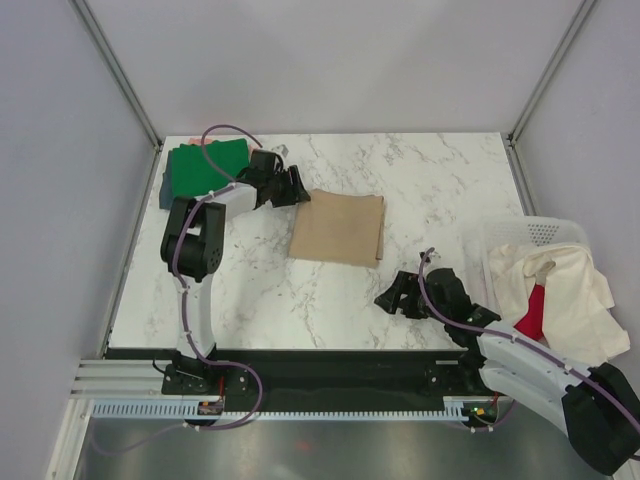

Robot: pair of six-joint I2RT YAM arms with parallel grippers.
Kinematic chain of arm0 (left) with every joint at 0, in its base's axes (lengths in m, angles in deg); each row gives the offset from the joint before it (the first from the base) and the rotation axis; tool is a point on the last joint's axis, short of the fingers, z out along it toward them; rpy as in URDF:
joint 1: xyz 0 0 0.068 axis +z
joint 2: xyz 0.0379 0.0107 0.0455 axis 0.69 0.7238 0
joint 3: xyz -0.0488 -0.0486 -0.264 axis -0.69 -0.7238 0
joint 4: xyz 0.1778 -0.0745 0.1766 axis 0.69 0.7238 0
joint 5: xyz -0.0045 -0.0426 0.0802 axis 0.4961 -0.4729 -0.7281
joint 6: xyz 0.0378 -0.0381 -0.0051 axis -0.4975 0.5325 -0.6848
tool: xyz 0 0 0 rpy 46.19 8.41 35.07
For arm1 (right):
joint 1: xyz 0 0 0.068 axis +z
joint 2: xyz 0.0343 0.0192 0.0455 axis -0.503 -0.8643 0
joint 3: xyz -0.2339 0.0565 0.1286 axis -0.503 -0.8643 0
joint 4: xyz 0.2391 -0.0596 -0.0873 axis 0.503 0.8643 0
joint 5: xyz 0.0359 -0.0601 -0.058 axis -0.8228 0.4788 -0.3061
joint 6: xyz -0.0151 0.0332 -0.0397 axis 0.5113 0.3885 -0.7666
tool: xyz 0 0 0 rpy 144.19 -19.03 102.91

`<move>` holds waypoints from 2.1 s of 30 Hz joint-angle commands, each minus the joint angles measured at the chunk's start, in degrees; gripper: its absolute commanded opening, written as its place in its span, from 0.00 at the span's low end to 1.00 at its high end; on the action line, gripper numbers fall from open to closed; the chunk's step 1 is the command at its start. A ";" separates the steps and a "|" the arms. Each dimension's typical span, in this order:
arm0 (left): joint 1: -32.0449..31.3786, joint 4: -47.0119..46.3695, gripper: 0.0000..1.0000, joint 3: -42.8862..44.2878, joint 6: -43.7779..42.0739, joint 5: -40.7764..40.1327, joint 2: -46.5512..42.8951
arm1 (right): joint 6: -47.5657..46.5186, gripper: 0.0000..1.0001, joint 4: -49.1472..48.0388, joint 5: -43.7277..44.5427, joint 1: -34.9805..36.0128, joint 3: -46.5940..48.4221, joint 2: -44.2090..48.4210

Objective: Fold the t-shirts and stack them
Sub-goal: Neatly place the folded tshirt to the corner

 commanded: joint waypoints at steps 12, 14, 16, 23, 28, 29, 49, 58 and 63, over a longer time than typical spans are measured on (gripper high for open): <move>-0.55 -9.94 0.66 -0.87 3.05 16.26 7.03 | 0.76 0.83 -6.49 0.34 1.43 -3.99 0.03; -0.56 -10.03 0.48 0.10 3.49 17.15 8.08 | 0.68 0.83 -6.58 0.34 1.43 -4.08 0.29; -0.47 -10.03 0.31 0.98 4.28 17.85 8.79 | 0.76 0.83 -6.67 0.43 1.43 -4.26 0.30; -0.20 -9.24 0.02 2.74 5.96 22.78 4.32 | 0.59 0.83 -6.76 0.34 1.43 -3.99 -0.06; 0.41 9.71 0.02 9.49 -0.19 19.27 -3.07 | 0.76 0.82 -6.67 0.34 1.43 -4.70 1.52; 0.76 12.18 0.02 10.46 -2.02 18.74 -4.21 | 0.68 0.82 -6.67 0.25 1.43 -4.78 1.70; 14.91 28.81 0.02 17.58 -16.01 9.42 -21.97 | 0.50 0.82 -7.02 -1.50 1.52 -6.80 5.92; 15.53 34.26 0.02 31.47 -19.09 7.31 -19.60 | 0.41 0.81 -7.20 -1.68 1.35 -6.72 5.92; 15.53 35.23 0.02 36.13 -19.62 6.43 -17.58 | 0.41 0.82 -7.46 -1.94 1.43 -6.81 5.83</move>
